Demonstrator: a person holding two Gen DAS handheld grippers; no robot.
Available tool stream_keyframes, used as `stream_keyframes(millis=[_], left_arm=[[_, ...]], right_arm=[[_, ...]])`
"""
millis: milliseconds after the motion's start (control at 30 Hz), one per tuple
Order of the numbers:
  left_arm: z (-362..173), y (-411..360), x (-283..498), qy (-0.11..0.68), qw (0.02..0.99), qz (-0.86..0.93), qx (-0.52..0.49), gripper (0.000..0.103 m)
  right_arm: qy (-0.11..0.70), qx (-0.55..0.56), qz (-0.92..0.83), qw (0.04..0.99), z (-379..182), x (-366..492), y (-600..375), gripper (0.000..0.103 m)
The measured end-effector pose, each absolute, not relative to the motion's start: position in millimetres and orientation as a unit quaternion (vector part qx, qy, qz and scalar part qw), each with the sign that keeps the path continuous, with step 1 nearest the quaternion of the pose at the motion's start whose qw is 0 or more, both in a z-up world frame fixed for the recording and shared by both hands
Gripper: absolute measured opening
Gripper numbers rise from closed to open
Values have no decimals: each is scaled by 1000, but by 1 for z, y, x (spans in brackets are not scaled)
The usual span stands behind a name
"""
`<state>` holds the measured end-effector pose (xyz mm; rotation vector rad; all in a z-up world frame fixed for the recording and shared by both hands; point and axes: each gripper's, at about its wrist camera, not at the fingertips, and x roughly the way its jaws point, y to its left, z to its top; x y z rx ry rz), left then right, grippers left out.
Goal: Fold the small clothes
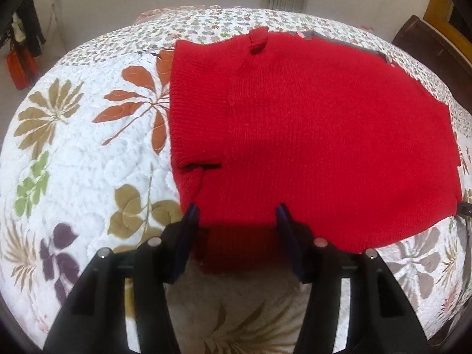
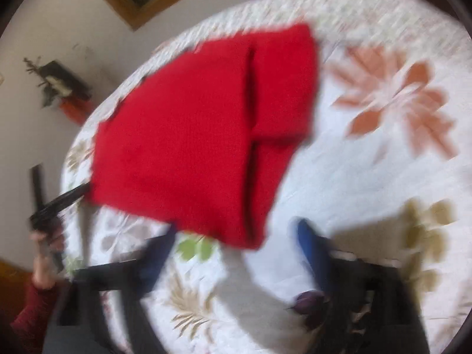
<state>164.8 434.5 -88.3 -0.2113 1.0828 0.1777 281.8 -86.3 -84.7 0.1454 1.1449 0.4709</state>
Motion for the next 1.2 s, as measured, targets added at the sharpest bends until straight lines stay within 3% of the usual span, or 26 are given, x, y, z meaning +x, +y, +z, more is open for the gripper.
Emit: stream_keyframes(millis=[67, 467, 667, 800, 1200], left_arm=[[-73, 434, 160, 497, 856, 93, -108, 63], [-61, 402, 208, 497, 858, 75, -103, 65], [-91, 410, 222, 524, 842, 74, -101, 65], [-99, 413, 223, 526, 842, 67, -103, 65], [-101, 421, 225, 530, 838, 56, -119, 65]], right_arm=[[523, 59, 209, 824, -72, 288, -91, 87], [573, 109, 205, 786, -100, 344, -91, 83], [580, 107, 198, 783, -110, 359, -82, 61], [579, 143, 214, 774, -112, 364, -86, 19], [577, 134, 202, 780, -115, 364, -89, 14]])
